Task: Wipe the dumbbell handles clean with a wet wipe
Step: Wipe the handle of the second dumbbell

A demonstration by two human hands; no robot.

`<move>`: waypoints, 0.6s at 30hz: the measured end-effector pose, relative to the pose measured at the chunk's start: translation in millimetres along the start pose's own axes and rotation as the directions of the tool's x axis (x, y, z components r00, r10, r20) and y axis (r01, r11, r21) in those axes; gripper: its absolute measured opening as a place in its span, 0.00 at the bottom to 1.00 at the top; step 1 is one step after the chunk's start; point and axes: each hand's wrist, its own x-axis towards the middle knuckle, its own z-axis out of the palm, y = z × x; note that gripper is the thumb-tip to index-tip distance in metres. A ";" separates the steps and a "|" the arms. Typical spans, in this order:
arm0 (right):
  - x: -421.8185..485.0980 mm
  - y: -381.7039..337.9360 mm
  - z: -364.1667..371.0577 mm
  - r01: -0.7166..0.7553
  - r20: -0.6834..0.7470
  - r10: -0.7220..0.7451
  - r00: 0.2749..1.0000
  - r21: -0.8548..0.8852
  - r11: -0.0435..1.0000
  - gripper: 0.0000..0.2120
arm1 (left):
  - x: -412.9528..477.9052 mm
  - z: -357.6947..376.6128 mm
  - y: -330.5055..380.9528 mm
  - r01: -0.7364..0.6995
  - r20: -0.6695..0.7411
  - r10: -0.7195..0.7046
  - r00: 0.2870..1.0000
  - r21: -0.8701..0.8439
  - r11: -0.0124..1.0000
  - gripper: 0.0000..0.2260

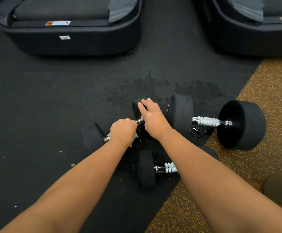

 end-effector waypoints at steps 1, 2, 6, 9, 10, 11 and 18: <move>-0.1 0.1 -0.4 0.001 0.008 -0.001 1.000 -0.001 1.000 0.26 | 2.8 0.4 1.6 -0.018 -0.011 0.018 1.000 0.009 1.000 0.08; -0.2 0.8 0.2 -0.003 0.012 0.003 1.000 0.001 1.000 0.27 | 5.5 1.2 2.9 -0.040 -0.019 0.041 0.999 0.018 0.999 0.08; -0.7 2.0 -3.0 0.012 0.034 -0.011 0.999 -0.026 1.000 0.30 | 17.9 5.2 4.0 -0.135 -0.038 0.135 0.990 -0.002 0.991 0.08; -0.3 3.8 -5.5 0.015 0.072 -0.012 0.997 -0.038 0.999 0.29 | 24.5 8.0 -1.3 -0.099 -0.004 0.099 0.995 -0.080 0.992 0.07; -0.3 4.0 -6.0 0.022 0.059 -0.020 0.998 -0.027 0.999 0.28 | 25.5 8.5 -3.4 -0.066 0.006 0.067 0.998 -0.117 0.991 0.07; -1.0 3.6 -6.9 0.025 0.051 -0.025 0.998 -0.012 1.000 0.26 | 26.1 9.1 -5.8 -0.031 0.017 0.035 0.999 -0.159 0.987 0.07; -4.8 1.2 -7.1 0.012 0.029 -0.013 1.000 0.012 1.000 0.26 | 36.7 4.6 -7.4 0.012 0.121 0.023 0.992 -0.282 0.959 0.07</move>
